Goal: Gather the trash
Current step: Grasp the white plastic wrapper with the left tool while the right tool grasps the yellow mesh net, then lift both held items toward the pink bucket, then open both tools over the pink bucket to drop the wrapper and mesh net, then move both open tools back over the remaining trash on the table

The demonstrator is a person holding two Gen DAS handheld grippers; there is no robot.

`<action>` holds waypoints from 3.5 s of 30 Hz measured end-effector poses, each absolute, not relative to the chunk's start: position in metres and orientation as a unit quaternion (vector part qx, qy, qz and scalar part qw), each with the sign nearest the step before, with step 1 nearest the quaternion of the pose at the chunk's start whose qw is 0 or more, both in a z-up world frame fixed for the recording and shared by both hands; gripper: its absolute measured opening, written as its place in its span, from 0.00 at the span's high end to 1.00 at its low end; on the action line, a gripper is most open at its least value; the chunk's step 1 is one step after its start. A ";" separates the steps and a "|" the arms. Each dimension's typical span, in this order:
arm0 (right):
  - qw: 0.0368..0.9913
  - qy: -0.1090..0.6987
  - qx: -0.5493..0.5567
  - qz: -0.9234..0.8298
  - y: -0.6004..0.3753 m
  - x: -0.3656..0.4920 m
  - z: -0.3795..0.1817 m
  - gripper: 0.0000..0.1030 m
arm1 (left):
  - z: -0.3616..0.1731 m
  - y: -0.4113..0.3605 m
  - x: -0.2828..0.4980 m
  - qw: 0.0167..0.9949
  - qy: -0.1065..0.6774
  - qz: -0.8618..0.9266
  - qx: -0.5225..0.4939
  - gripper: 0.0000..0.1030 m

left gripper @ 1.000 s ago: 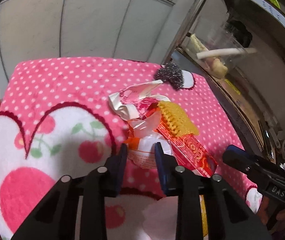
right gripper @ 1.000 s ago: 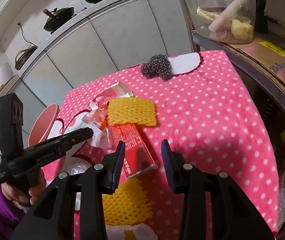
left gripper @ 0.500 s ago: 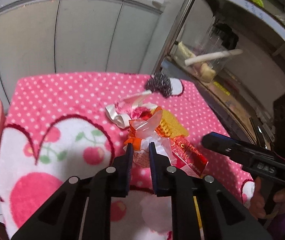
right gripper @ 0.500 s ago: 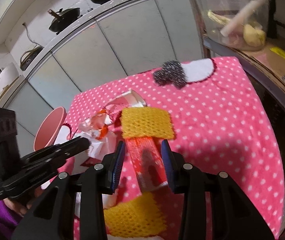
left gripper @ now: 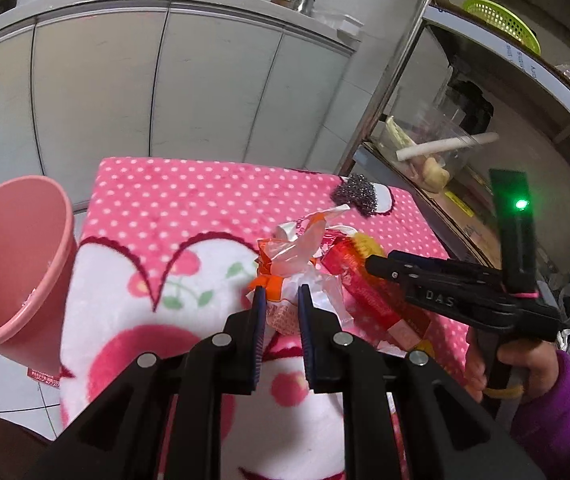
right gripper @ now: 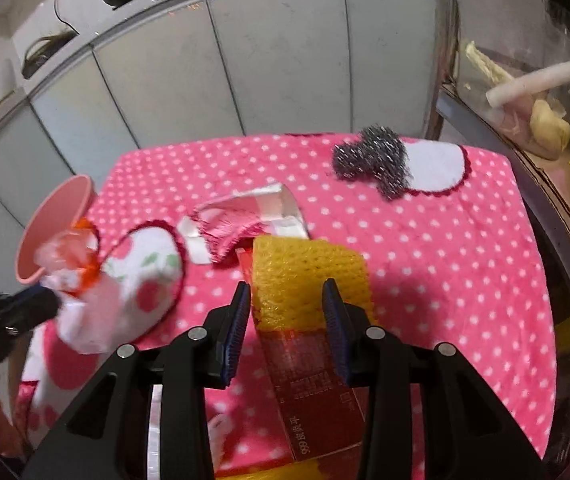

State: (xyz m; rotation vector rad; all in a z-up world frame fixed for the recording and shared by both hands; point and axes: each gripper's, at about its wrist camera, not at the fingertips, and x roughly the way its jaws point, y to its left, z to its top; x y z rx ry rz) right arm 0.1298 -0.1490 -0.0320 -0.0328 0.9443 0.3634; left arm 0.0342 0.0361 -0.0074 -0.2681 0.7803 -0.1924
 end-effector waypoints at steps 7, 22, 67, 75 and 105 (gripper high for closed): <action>0.879 0.450 0.027 0.159 -0.177 0.125 -0.030 0.88 | -0.005 0.042 0.032 0.914 0.370 -0.094 -0.138 0.86; 0.891 0.374 0.051 0.254 -0.139 0.087 0.043 0.88 | 0.024 0.087 0.012 0.936 0.313 -0.041 -0.156 0.86; 0.770 0.494 -0.008 0.404 0.183 0.120 -0.020 0.72 | -0.054 0.271 -0.023 0.902 0.333 0.182 -0.208 0.72; 0.778 0.473 -0.012 0.414 0.174 0.116 -0.005 0.70 | -0.040 0.270 -0.030 0.906 0.317 0.188 -0.209 0.61; 0.829 0.371 -0.006 0.419 0.028 0.063 0.057 0.70 | 0.023 0.212 -0.055 0.928 0.283 0.134 -0.201 0.61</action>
